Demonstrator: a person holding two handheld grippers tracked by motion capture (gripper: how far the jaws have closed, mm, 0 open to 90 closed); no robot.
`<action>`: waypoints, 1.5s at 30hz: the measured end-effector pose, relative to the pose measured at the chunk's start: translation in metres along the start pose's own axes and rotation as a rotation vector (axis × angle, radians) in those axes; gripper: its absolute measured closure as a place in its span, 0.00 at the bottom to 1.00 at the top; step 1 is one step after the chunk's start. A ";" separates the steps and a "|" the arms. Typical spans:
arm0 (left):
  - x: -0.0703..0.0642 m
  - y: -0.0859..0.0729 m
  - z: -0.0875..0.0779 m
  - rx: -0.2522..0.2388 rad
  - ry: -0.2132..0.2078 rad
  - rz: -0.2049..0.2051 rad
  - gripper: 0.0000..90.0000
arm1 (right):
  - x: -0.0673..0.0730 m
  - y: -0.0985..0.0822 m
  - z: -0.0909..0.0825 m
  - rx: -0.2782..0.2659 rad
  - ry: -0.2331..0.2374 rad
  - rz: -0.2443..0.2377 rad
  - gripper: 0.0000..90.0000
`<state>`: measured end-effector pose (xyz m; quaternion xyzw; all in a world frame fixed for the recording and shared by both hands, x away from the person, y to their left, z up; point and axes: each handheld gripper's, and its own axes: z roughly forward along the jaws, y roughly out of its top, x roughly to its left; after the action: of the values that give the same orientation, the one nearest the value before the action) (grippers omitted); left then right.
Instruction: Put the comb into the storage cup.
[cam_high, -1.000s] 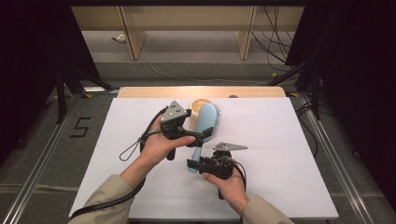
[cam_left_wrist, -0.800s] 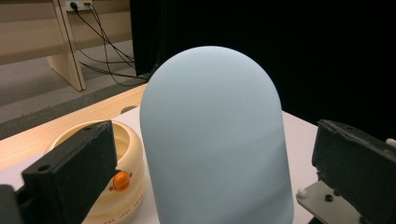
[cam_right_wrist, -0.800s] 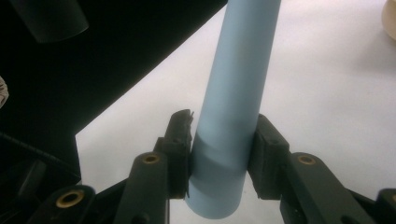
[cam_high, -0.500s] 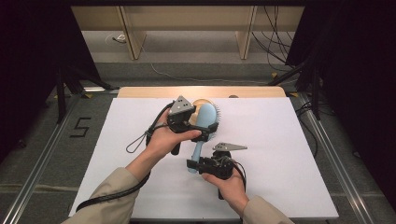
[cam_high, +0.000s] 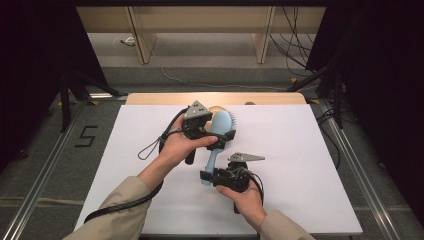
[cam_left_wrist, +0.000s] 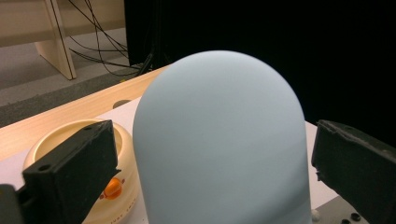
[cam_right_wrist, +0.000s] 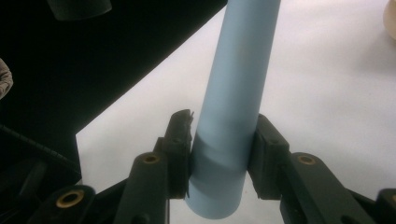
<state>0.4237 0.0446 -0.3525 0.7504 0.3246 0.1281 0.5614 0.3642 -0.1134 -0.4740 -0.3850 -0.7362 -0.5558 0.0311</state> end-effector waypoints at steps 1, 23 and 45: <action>0.000 0.001 0.000 -0.001 0.000 -0.001 0.00 | 0.000 0.000 0.000 -0.001 0.000 0.000 0.72; -0.003 0.002 0.006 0.003 -0.015 -0.019 0.05 | 0.000 0.001 -0.001 -0.005 -0.001 -0.006 0.72; -0.001 -0.001 0.004 -0.003 0.004 -0.060 0.20 | 0.000 0.000 0.000 -0.001 -0.002 -0.004 0.72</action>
<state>0.4249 0.0415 -0.3543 0.7392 0.3478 0.1134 0.5655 0.3644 -0.1139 -0.4741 -0.3842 -0.7367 -0.5557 0.0289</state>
